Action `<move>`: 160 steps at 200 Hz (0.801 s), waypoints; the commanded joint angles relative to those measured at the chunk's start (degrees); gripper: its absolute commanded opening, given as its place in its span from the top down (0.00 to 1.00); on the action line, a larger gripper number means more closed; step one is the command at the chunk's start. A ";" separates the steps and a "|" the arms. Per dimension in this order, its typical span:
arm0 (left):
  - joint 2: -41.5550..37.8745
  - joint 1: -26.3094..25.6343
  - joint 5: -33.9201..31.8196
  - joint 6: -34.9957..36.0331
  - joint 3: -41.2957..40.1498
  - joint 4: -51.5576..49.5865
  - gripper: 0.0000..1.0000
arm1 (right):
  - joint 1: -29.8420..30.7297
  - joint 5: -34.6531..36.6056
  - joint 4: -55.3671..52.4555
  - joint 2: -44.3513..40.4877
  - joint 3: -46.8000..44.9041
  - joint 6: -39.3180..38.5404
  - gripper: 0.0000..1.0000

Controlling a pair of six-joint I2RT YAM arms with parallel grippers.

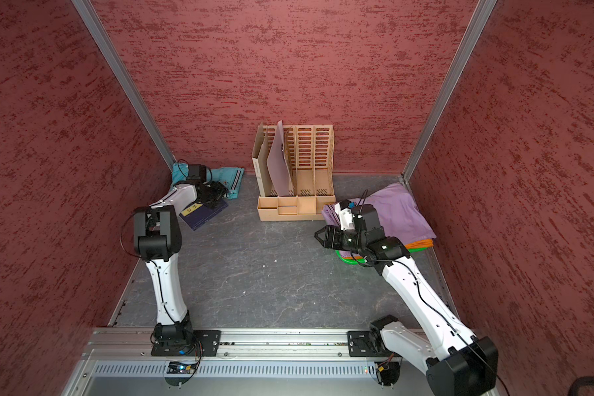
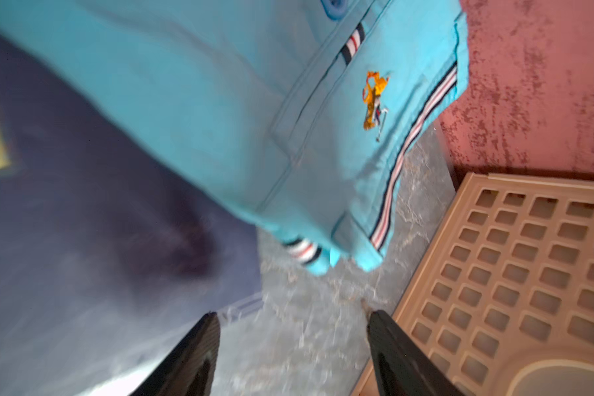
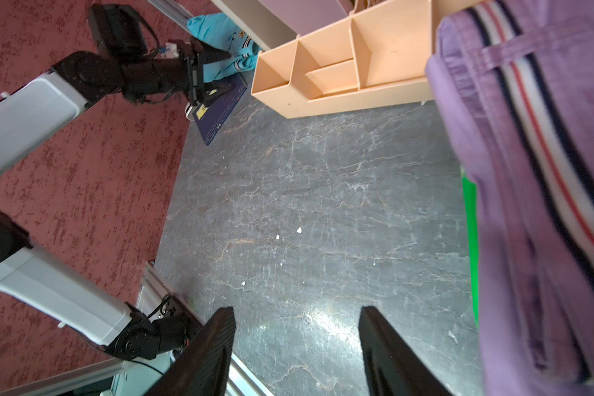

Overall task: Put the folded long pants in the basket
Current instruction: Pick up the long pant from the corner of the board.

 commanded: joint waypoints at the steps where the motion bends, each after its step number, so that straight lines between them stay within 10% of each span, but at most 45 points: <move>1: 2.07 -0.77 0.45 -3.52 1.63 3.77 0.28 | 0.99 -1.27 1.77 -1.14 0.18 0.16 0.37; 62: 10.10 -3.81 -1.15 -8.58 6.14 6.93 0.34 | 1.17 -0.88 -0.90 -0.77 0.89 -0.39 0.37; 126: 9.40 -4.83 -3.06 -6.70 9.55 5.80 0.99 | 1.35 -0.61 -0.89 -0.02 0.03 -0.08 0.37; 160: 6.52 -3.58 -2.92 -0.06 16.81 -3.15 1.00 | 1.44 -0.66 -0.17 0.00 -0.13 0.46 0.38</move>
